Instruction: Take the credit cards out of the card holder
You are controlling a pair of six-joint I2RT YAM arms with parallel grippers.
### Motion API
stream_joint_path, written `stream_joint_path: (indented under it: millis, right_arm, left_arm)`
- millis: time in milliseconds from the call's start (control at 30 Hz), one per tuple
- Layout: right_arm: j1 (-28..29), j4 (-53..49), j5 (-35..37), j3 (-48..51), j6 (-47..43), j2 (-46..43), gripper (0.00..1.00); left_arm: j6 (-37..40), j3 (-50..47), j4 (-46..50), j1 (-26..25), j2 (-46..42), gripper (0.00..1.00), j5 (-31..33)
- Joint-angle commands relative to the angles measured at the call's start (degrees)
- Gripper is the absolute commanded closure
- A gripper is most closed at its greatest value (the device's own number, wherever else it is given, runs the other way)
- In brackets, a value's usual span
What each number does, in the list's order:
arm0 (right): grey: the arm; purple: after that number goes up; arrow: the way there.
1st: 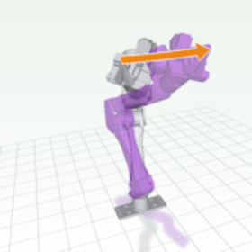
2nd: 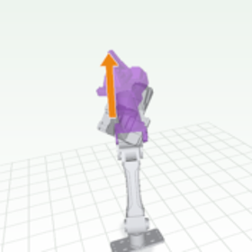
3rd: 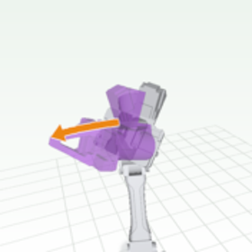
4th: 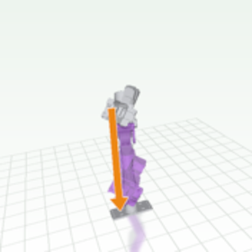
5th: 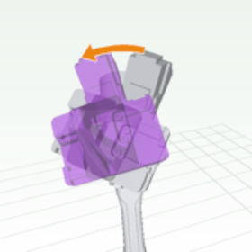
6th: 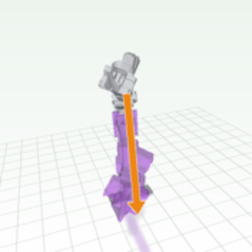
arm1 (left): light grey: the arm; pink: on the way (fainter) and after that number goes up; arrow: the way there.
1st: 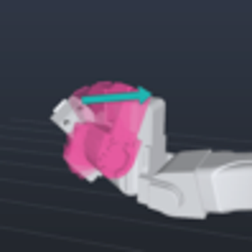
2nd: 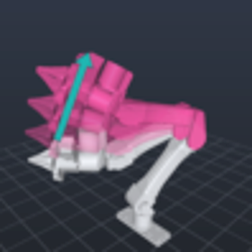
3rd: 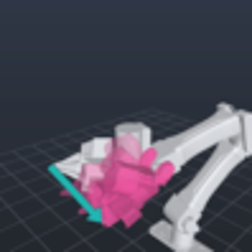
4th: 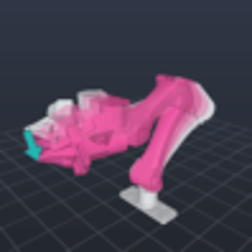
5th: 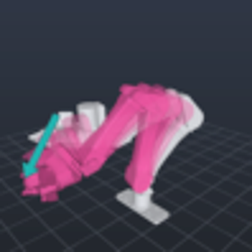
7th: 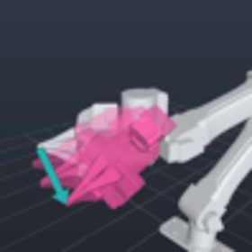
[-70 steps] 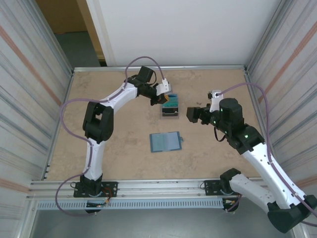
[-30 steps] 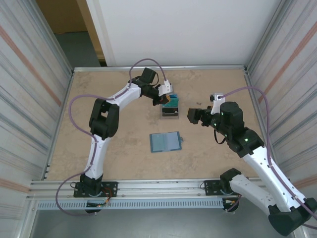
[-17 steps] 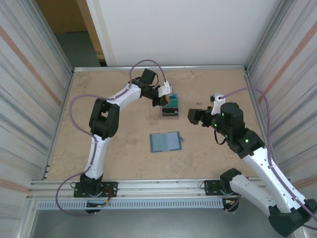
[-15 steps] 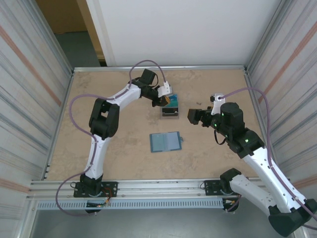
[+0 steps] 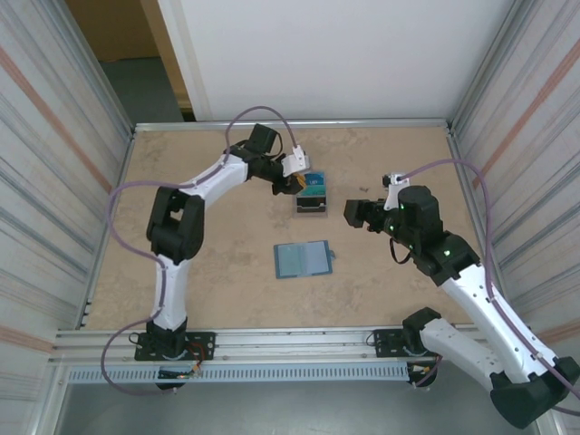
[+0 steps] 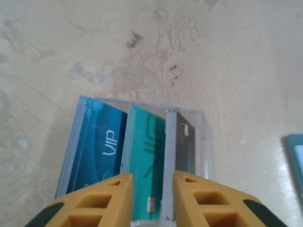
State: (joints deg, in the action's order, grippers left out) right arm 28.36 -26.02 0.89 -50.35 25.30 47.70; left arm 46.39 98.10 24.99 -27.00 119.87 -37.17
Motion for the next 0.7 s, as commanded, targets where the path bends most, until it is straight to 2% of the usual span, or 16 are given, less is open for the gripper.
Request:
stream_joint_path:
  millis: [0, 167, 200, 267, 367, 500, 600, 667]
  right_arm:
    - [1.80, -3.61, 3.35, -0.76, 1.96, 1.69, 0.15]
    - [9.92, -7.23, 10.45, -2.43, 4.19, 6.78, 0.26]
    - [11.89, -7.84, 11.30, -2.87, 4.75, 8.39, 0.29]
    - [14.84, -8.77, 12.05, -3.83, 6.35, 12.35, 0.34]
    - [18.93, -9.68, 12.30, -5.13, 8.54, 18.25, 0.42]
    - [24.43, -9.97, 12.08, -7.82, 10.59, 26.09, 0.52]
    - [27.63, -10.71, 11.73, -10.73, 11.04, 32.51, 0.62]
    - [29.12, -10.81, 11.11, -12.41, 11.09, 36.68, 0.67]
  left_arm:
    - [-4.09, -5.98, -6.54, -0.17, -10.40, 0.60, 0.40]
    - [-15.11, -21.73, -19.07, -0.15, -23.51, 0.35, 9.17]
    - [-17.93, -25.45, -22.16, -0.15, -26.29, 0.27, 11.89]
    - [-23.80, -32.19, -26.40, -0.20, -31.59, 0.20, 17.20]
    - [-33.47, -41.65, -30.70, -0.16, -39.46, 0.02, 28.61]
    - [-45.70, -51.10, -30.84, 0.08, -48.23, 0.01, 45.20]
    - [-53.53, -54.16, -25.19, 0.79, -52.87, 0.01, 51.20]
    - [-56.61, -56.11, -22.61, 0.99, -55.43, 0.01, 51.98]
